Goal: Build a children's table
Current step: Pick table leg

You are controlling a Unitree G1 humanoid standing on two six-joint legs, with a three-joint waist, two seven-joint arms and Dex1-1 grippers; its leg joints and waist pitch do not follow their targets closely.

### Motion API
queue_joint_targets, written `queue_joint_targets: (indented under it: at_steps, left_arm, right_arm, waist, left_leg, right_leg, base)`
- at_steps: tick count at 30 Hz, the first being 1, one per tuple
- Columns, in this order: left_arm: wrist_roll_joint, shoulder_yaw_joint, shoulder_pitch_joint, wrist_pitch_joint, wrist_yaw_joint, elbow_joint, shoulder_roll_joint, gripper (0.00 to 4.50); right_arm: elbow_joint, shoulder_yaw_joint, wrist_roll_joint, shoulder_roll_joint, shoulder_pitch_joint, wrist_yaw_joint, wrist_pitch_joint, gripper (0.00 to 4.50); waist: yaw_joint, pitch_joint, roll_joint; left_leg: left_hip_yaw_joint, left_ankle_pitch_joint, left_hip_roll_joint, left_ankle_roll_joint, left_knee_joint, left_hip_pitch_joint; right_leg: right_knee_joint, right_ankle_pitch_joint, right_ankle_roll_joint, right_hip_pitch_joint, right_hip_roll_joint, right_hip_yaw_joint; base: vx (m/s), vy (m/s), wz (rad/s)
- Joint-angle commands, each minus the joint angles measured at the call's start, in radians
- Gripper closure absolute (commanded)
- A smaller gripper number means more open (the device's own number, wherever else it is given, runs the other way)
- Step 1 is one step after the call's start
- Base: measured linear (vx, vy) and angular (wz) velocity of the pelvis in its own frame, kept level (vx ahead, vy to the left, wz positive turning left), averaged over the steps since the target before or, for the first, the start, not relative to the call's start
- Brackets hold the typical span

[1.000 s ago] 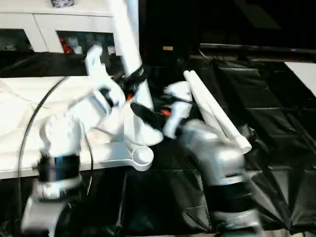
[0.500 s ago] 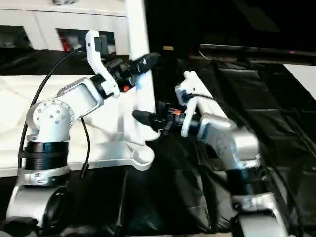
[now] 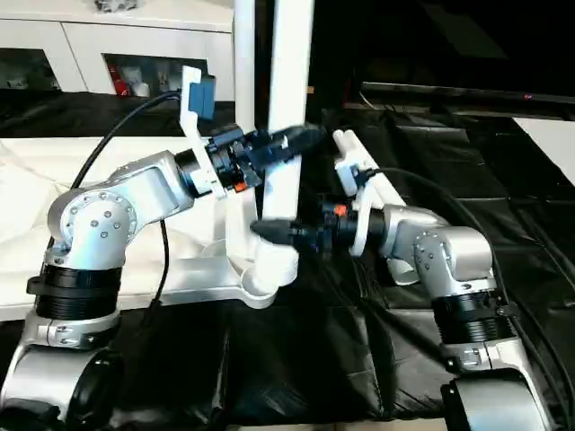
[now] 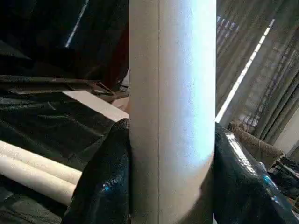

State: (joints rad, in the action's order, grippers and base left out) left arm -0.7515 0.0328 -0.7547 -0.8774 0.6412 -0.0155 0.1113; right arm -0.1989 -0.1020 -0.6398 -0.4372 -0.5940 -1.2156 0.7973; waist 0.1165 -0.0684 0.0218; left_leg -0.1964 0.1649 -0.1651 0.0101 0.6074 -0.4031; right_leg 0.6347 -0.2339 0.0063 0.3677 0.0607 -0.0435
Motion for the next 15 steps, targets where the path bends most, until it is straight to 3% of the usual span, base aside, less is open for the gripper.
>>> queue_joint_targets:
  at_steps: [1,15]
  left_arm:
    - [0.006,-0.020,0.000,-0.002,0.015,0.019,0.005,2.66]
    - [-0.003,-0.048,0.007,-0.016,0.045,0.029,0.014,2.66]
  right_arm:
    - [0.001,-0.024,0.020,-0.019,-0.025,-0.031,-0.001,0.37]
    - [-0.033,-0.057,0.046,-0.010,-0.042,-0.061,-0.023,1.46]
  waist:
    - [0.002,0.082,0.007]
    - [0.002,0.079,0.005]
  left_leg:
    - [0.032,0.065,-0.070,-0.020,-0.059,0.035]
    - [0.032,0.103,-0.071,-0.005,-0.061,0.037]
  right_leg:
    - [-0.059,0.056,-0.277,-0.038,0.093,0.043]
    - [-0.062,0.017,-0.277,-0.036,0.093,0.044]
  base:
    - [0.000,0.000,0.00]
    - [0.000,0.000,0.00]
